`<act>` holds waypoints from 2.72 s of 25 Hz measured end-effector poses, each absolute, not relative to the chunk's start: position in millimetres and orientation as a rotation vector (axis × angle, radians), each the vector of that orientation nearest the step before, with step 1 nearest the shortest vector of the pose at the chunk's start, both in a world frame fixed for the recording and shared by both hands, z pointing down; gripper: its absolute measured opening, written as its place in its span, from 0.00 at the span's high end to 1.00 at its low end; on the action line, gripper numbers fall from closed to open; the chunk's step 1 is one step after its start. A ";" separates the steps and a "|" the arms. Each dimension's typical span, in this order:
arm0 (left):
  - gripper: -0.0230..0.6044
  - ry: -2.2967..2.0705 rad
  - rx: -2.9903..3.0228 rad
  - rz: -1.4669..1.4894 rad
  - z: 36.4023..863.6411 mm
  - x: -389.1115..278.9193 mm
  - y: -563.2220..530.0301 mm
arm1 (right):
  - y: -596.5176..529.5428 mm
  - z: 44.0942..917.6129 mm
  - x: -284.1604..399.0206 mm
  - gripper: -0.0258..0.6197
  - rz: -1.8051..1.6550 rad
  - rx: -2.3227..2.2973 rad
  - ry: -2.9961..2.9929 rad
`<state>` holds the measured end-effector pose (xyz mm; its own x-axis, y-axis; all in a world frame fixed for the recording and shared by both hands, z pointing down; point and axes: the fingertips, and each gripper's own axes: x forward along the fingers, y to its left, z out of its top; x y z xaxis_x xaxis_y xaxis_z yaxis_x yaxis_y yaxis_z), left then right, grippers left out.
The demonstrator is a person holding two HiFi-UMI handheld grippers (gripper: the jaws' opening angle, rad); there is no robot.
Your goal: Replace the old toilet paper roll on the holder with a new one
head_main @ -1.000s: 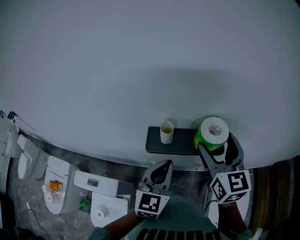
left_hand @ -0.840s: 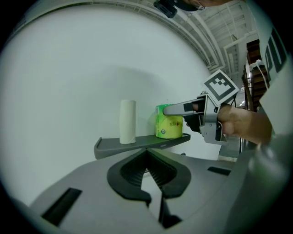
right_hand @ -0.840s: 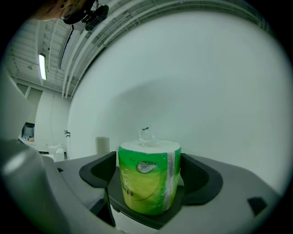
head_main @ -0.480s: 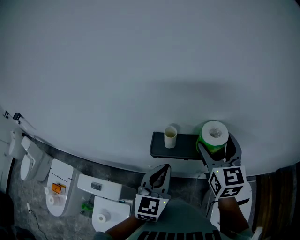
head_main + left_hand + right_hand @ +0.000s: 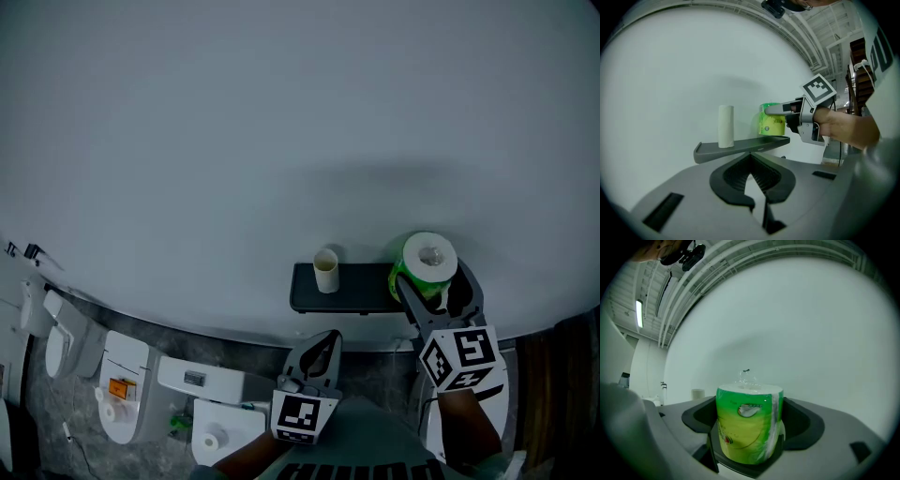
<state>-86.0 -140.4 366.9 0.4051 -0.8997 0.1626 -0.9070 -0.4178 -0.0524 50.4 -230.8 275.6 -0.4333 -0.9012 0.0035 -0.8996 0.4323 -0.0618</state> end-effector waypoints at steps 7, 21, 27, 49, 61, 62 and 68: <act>0.96 -1.595 2.619 0.317 379.0 -61.0 -138.0 | -221.1 273.5 104.6 0.31 -0.211 -1.670 2.438; 0.96 -1.520 2.623 0.351 400.9 -1.0 -117.3 | -200.9 311.9 201.4 0.31 -0.439 -1.735 2.203; 0.96 -1.565 2.579 0.378 414.3 0.0 -106.1 | -208.0 350.7 209.3 0.31 -0.642 -1.678 2.131; 0.96 -1.629 2.434 0.453 440.6 -40.5 -86.8 | -230.3 447.8 179.2 0.31 -1.297 -1.319 1.636; 0.96 -1.665 2.394 0.447 441.2 -66.6 -81.3 | -225.4 463.1 131.0 0.31 -1.397 -1.182 1.514; 0.96 -1.667 2.393 0.447 440.6 -69.2 -80.9 | -225.2 462.6 126.8 0.31 -1.396 -1.170 1.507; 0.96 -1.682 2.390 0.464 439.7 -88.2 -83.3 | -219.3 469.3 106.2 0.31 -1.410 -1.142 1.426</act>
<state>-88.2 -83.3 439.7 0.3104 -0.8822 0.3542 -0.9390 -0.3425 -0.0303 106.2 -219.3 469.3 -0.2625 -0.9637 0.0477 -0.0591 -0.0333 -0.9977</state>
